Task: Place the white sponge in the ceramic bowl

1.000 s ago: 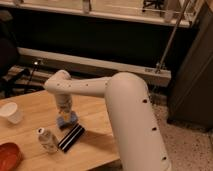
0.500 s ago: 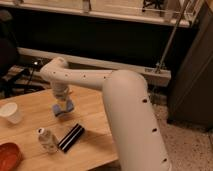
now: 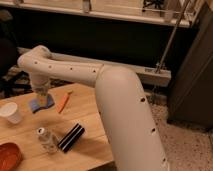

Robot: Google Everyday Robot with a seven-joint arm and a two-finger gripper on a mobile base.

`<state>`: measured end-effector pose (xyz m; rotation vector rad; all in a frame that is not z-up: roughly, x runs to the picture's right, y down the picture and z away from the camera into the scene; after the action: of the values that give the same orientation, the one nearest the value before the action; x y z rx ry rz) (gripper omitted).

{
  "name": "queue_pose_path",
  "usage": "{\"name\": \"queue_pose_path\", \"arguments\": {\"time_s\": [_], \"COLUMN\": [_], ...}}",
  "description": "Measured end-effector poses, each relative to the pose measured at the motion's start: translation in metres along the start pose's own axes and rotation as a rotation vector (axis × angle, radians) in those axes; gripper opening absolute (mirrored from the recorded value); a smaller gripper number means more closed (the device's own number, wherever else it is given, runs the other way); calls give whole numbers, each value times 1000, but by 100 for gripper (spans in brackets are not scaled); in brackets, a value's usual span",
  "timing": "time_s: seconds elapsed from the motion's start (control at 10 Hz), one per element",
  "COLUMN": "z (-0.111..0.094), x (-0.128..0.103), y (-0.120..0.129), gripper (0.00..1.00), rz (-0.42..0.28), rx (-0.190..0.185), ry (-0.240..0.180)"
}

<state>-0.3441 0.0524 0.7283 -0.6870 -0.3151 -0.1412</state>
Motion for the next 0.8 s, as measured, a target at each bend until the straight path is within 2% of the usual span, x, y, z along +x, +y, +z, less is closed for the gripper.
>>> {"name": "queue_pose_path", "arguments": {"time_s": [0.2,0.3,0.7,0.8], "z": [-7,-7,-2,1], "x": [-33,-48,-79,-82], "y": [38,66,134,141], "gripper": [30,30,30,30], "rz": [-107,-180,-389,-418], "rx": [-46,-80,-160,-169], "ry": [-43,-63,-108,-107]}}
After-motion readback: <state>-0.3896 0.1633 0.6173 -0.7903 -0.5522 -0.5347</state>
